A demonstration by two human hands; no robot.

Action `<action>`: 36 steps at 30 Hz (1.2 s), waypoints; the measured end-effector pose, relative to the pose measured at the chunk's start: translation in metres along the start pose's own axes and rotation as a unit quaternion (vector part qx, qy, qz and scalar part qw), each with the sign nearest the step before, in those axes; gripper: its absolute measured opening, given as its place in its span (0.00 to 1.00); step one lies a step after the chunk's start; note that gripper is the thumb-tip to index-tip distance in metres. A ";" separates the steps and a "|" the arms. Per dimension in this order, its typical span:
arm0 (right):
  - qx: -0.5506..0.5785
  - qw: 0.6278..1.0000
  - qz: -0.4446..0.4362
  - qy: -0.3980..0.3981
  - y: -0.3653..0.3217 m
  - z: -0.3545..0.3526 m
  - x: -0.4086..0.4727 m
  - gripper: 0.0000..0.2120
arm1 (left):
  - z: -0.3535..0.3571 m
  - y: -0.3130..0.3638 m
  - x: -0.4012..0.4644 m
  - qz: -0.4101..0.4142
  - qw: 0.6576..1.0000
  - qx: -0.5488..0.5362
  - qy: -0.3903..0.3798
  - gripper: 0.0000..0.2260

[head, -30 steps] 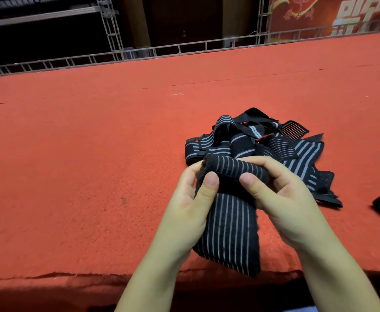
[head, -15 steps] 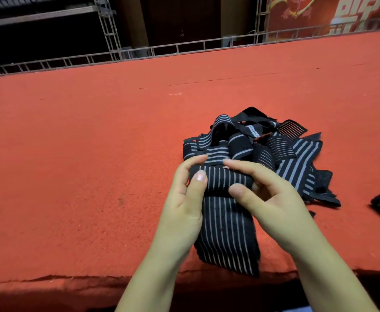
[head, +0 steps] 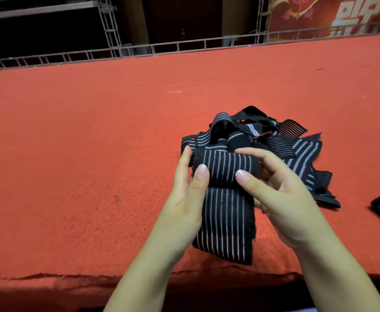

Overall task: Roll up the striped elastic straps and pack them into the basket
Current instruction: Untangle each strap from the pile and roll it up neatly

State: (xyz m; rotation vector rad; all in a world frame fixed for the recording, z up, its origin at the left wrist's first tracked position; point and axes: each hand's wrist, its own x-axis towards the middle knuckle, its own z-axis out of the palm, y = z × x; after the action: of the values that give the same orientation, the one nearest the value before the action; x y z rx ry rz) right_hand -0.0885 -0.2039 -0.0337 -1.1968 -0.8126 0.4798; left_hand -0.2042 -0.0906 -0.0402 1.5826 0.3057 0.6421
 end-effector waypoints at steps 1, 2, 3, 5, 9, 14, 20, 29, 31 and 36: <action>-0.015 1.000 -0.017 0.000 0.001 0.000 0.000 0.17 | 0.001 0.000 0.000 -0.002 1.000 0.001 0.006 0.34; -0.033 0.999 -0.032 -0.002 0.002 0.001 -0.001 0.17 | 0.002 0.001 0.001 0.000 1.000 -0.001 0.014 0.33; -0.054 0.997 -0.046 -0.006 0.003 0.002 -0.001 0.17 | 0.003 0.002 0.001 -0.001 1.000 -0.006 0.020 0.31; -0.090 0.993 -0.068 -0.015 0.003 0.004 0.000 0.18 | 0.006 0.006 0.002 -0.005 0.999 -0.020 0.026 0.23; -0.107 0.991 -0.084 -0.020 0.001 0.003 0.000 0.19 | 0.010 0.003 0.006 0.007 0.997 -0.042 0.060 0.17; -0.053 0.997 -0.032 -0.043 -0.003 -0.001 0.000 0.20 | 0.011 0.002 0.005 0.050 0.997 -0.029 0.054 0.13; 0.017 1.000 0.005 0.002 -0.007 -0.011 0.005 0.14 | 0.001 0.004 0.006 -0.017 0.993 -0.105 -0.047 0.22; 0.127 0.990 0.047 -0.028 -0.010 -0.020 0.008 0.30 | 0.000 0.010 0.007 -0.083 0.978 -0.168 -0.088 0.18; 0.126 0.991 0.044 -0.027 -0.009 -0.020 0.007 0.29 | 0.001 0.011 0.006 -0.076 0.983 -0.155 -0.067 0.22; 0.094 0.995 -0.008 0.024 -0.003 -0.017 0.005 0.24 | 0.003 0.009 0.006 -0.067 0.993 -0.094 -0.033 0.21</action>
State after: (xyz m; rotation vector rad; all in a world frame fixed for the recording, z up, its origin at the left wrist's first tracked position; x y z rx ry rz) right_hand -0.0723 -0.2120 -0.0316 -1.0236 -0.7178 0.5015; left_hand -0.1999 -0.0908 -0.0297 1.3863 0.2908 0.4999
